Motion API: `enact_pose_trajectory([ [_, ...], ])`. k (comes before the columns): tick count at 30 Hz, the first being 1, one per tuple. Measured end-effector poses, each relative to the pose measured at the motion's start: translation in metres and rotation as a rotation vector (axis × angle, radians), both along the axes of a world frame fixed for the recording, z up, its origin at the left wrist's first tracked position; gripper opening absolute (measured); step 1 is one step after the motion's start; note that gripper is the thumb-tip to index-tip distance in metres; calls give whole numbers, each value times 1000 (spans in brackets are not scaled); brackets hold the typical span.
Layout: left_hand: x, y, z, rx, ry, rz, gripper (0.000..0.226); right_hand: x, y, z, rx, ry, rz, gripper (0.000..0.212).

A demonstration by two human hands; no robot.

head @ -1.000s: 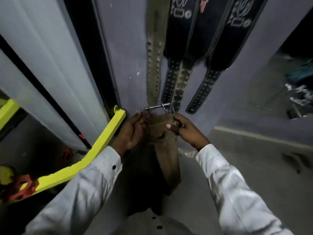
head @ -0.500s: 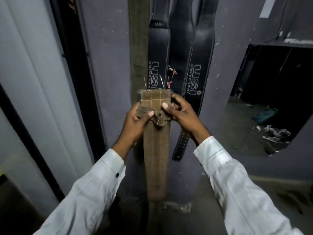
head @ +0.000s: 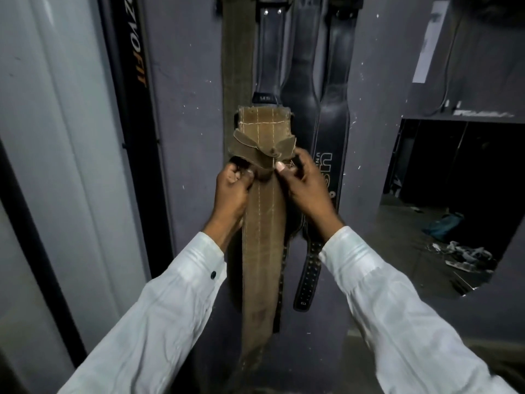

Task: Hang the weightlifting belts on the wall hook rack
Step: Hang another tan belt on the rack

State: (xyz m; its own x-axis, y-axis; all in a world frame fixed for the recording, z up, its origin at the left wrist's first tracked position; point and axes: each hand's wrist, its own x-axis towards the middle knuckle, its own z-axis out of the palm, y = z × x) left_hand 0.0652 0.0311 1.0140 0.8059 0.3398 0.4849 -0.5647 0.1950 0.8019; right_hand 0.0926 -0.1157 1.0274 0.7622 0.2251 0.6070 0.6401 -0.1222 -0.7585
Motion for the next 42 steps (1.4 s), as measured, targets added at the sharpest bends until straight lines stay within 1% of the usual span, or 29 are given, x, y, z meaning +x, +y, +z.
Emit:
enact_pose_trajectory([
  [1, 3, -1, 3, 7, -6, -2, 18, 1, 1, -4, -47, 36, -24, 20],
  [3, 8, -1, 8, 21, -34, -3, 19, 5, 7, -9, -143, 61, -110, 31],
  [4, 12, -1, 10, 28, -43, 14, 20, 6, 9, -7, -179, 46, -178, 34],
  [6, 18, -1, 16, 27, -44, 63, 16, 6, 13, -2, -172, -10, -267, 34],
  [7, 21, -2, 18, 26, -43, 81, 12, 7, 13, 0, -131, -28, -246, 33],
  [9, 26, -3, 21, 4, -40, 89, 5, 7, 5, 2, -58, 44, -75, 28],
  [11, 32, -2, 22, -56, -18, 99, 8, 7, -5, -8, -140, 188, 78, 29],
  [12, 35, -2, 25, -84, -11, 99, 10, 8, -8, -14, -239, 178, 43, 29],
  [13, 38, -4, 27, -91, -10, 87, 10, 11, -10, -19, -308, 116, -33, 28],
  [14, 39, -8, 30, -83, -13, 69, 9, 11, -11, -20, -332, 42, -129, 26],
  [15, 40, -13, 32, -73, -22, 58, 8, 11, -11, -21, -314, -5, -197, 25],
  [16, 41, -18, 35, -66, -29, 49, 7, 9, -14, -20, -273, -23, -212, 25],
  [18, 43, -24, 41, -77, -35, 33, 6, 9, -25, -17, -214, 28, -116, 28],
  [20, 45, -28, 48, -97, -50, 32, 3, 12, -37, -19, -256, 102, -9, 37],
  [22, 53, -32, 52, -85, -54, 60, 10, 11, -41, -26, -291, 60, -77, 35],
  [24, 57, -37, 54, -64, -82, 57, 10, 8, -39, -31, -231, -21, -223, 27],
  [25, 58, -39, 56, -59, -98, 45, 9, 8, -40, -32, -198, -29, -238, 26],
  [27, 58, -42, 60, -59, -114, 22, 5, 8, -47, -32, -194, 33, -166, 28],
  [29, 60, -43, 63, -76, -99, 24, 9, 7, -53, -37, -241, 69, -132, 33],
  [30, 59, -44, 63, -86, -95, 30, 11, 8, -53, -41, -243, 54, -162, 32],
  [32, 59, -47, 62, -94, -103, 41, 15, 8, -48, -50, -184, 18, -248, 27],
  [34, 60, -49, 63, -88, -108, 43, 17, 11, -46, -57, -159, 33, -282, 29],
  [37, 60, -43, 68, -98, -92, 60, 10, 15, -50, -67, -212, 152, -148, 35],
  [39, 62, -39, 71, -89, -86, 67, 4, 14, -48, -76, -242, 138, -129, 34],
  [42, 66, -39, 72, -113, -92, 68, 3, 11, -45, -81, -175, 76, -235, 38],
])
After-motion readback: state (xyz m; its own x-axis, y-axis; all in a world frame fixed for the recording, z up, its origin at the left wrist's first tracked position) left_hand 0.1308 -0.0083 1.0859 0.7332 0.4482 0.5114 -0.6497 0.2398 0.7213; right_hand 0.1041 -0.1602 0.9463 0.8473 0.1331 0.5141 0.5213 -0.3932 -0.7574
